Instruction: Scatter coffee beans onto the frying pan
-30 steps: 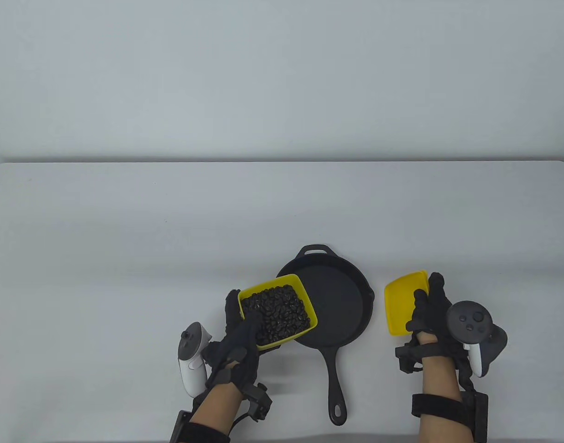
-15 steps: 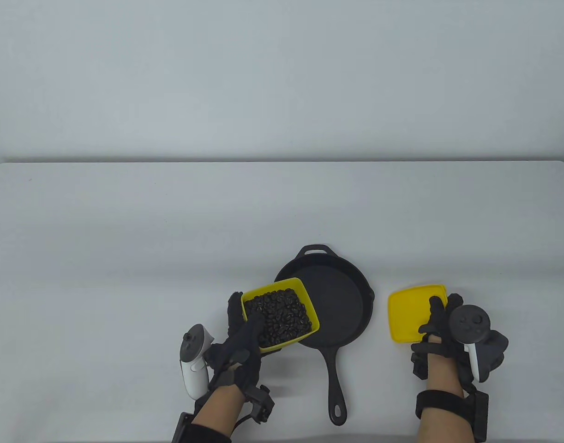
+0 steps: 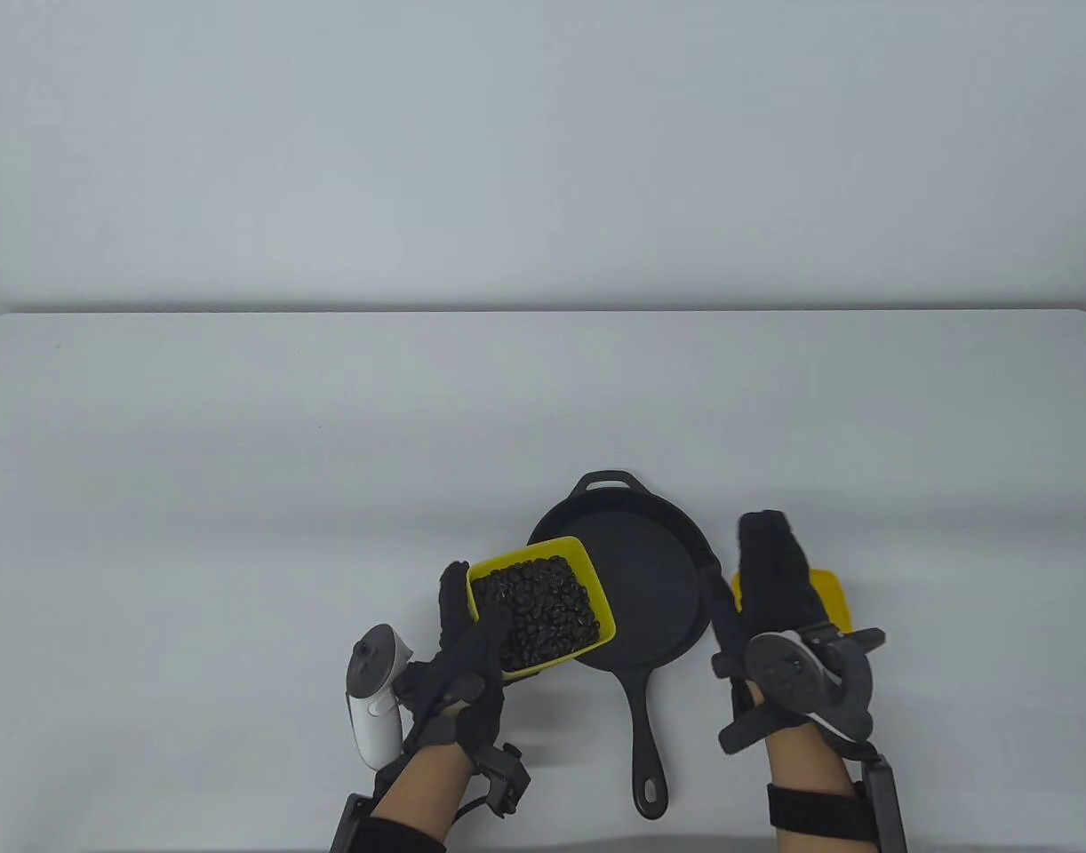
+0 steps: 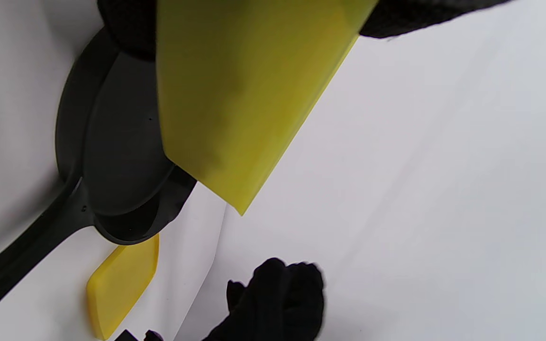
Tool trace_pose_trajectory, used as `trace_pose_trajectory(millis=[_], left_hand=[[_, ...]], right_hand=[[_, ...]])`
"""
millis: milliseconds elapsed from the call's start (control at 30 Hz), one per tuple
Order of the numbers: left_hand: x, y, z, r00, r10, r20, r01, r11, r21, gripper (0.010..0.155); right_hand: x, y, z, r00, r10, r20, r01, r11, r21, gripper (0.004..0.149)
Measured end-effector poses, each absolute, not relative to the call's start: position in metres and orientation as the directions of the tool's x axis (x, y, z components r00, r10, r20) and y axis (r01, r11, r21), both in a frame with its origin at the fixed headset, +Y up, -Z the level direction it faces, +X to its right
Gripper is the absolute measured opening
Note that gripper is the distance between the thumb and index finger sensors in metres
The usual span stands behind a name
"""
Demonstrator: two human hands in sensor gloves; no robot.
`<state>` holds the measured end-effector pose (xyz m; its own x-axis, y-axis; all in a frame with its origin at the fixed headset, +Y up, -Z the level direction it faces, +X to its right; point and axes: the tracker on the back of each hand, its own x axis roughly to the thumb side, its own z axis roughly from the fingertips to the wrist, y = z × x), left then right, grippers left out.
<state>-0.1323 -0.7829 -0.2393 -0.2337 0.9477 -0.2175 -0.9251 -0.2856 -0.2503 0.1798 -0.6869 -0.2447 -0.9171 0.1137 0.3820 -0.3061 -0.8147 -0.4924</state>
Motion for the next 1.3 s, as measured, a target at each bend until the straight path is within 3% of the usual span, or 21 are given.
trace_pose_trajectory(millis=[100,233,300,367,467,533,633,733,900,1000,1300], left_hand=[[-0.133,-0.78,-0.238,-0.205,0.959,-0.195,-0.933,-0.252,-0.256,0.078],[-0.132,-0.779,-0.238,-0.174,0.969,-0.177,-0.941,-0.217,-0.258,0.077],[-0.13,-0.78,-0.238,-0.19,0.964,-0.185,-0.939,-0.233,-0.254,0.077],[-0.128,-0.782,-0.238,-0.218,0.956,-0.197,-0.931,-0.265,-0.253,0.077],[-0.125,-0.783,-0.238,-0.24,0.95,-0.199,-0.923,-0.287,-0.256,0.077],[-0.124,-0.783,-0.238,-0.255,0.946,-0.2,-0.92,-0.301,-0.251,0.077],[-0.126,-0.779,-0.238,-0.241,0.958,-0.155,-0.938,-0.271,-0.217,0.078],[-0.131,-0.773,-0.24,-0.196,0.976,-0.098,-0.955,-0.213,-0.207,0.078],[-0.128,-0.782,-0.239,-0.244,0.956,-0.166,-0.94,-0.275,-0.2,0.078],[-0.123,-0.784,-0.238,-0.258,0.948,-0.188,-0.932,-0.295,-0.209,0.078],[-0.107,-0.792,-0.235,-0.239,0.935,-0.26,-0.914,-0.307,-0.264,0.079]], right_hand=[[0.14,-0.677,-0.234,-0.773,0.188,0.606,-0.5,-0.768,-0.399,0.053],[0.102,-0.662,-0.236,-0.656,0.372,0.657,-0.603,-0.782,-0.159,0.051],[0.089,-0.659,-0.245,-0.69,0.457,0.562,-0.566,-0.824,-0.026,0.056],[0.076,-0.66,-0.259,-0.72,0.496,0.485,-0.464,-0.864,0.195,0.066],[0.062,-0.663,-0.278,-0.782,0.468,0.412,-0.374,-0.881,0.289,0.073],[0.051,-0.667,-0.289,-0.8,0.468,0.375,-0.288,-0.848,0.444,0.088],[0.036,-0.672,-0.299,-0.779,0.485,0.398,-0.272,-0.833,0.481,0.085],[0.027,-0.677,-0.304,-0.729,0.56,0.394,-0.341,-0.795,0.502,0.076],[0.024,-0.689,-0.307,-0.757,0.535,0.375,-0.333,-0.809,0.484,0.055],[0.042,-0.698,-0.308,-0.699,0.659,0.277,-0.491,-0.725,0.484,0.043],[0.071,-0.713,-0.304,-0.647,0.738,0.189,-0.604,-0.648,0.464,0.038]])
